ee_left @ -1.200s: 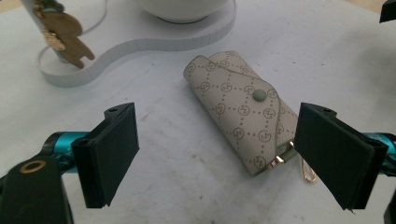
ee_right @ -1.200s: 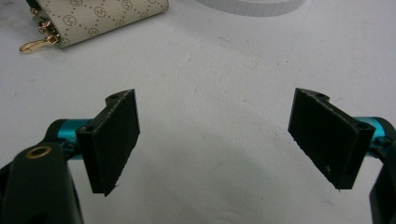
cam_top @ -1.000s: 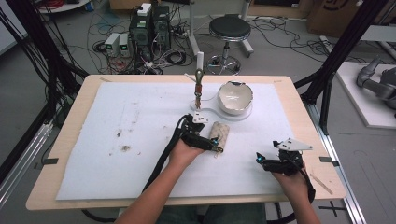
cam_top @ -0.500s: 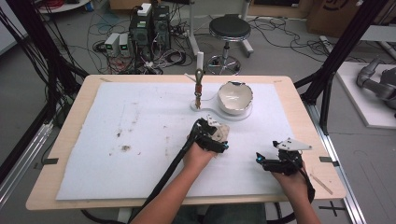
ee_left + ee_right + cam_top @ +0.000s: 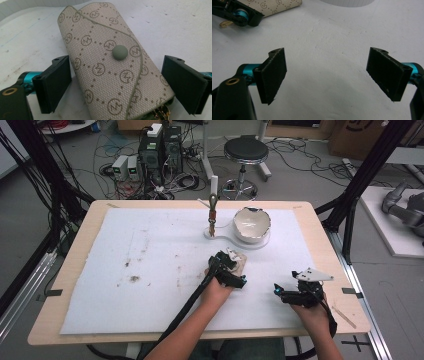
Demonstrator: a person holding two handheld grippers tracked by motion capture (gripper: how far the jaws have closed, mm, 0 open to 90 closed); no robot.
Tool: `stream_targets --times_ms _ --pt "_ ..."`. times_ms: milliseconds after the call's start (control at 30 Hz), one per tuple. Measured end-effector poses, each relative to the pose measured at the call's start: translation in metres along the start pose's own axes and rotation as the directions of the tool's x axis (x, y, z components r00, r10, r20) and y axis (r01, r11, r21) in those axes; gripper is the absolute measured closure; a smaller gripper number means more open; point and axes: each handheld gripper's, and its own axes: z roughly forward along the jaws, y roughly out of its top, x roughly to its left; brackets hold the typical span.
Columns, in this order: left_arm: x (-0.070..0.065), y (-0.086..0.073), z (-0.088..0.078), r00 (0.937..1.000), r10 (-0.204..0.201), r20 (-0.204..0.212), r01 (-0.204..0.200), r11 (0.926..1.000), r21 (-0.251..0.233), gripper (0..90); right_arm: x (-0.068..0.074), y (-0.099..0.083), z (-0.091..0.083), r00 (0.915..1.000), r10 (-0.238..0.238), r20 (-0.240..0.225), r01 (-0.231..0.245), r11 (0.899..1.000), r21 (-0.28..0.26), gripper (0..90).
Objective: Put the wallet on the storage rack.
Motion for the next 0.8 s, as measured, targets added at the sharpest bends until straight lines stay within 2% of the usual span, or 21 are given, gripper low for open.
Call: stream_targets --times_ms 67,200,267,467,633,733,800 --pt "-0.001 0.000 -0.001 1.0000 0.002 0.003 -0.002 1.0000 -0.006 11.7 0.000 0.000 0.000 1.0000 -0.002 -0.003 0.002 1.000 0.004 16.8" --pt "-0.004 -0.003 -0.005 0.9995 0.017 0.026 -0.016 0.9994 -0.031 29.5 0.001 0.000 0.000 1.0000 -0.002 -0.001 0.002 1.000 0.003 16.8" --pt "-0.006 -0.004 -0.006 0.9994 0.022 0.027 -0.021 0.9990 -0.039 32.5 0.000 0.000 0.001 1.0000 -0.005 0.000 0.005 1.000 0.006 16.8" --pt "-0.002 -0.004 -0.008 0.9988 -0.003 0.048 0.005 0.9987 -0.050 36.0 0.001 0.000 0.001 1.0000 -0.003 0.000 0.003 1.000 0.003 16.8" --pt "0.001 -0.005 -0.012 0.9984 0.006 0.056 -0.003 0.9981 -0.062 36.6 0.000 -0.001 0.001 1.0000 -0.001 -0.002 0.001 1.000 0.005 16.8" --pt "0.008 -0.001 -0.024 0.9984 0.030 0.048 -0.026 0.9966 -0.078 36.7 0.000 -0.001 0.001 1.0000 -0.001 -0.005 0.001 1.000 0.005 16.8" --pt "0.012 0.002 -0.030 0.9983 0.032 0.049 -0.027 0.9955 -0.091 36.8 0.000 -0.001 0.001 1.0000 0.000 -0.005 0.000 1.000 0.006 16.8"
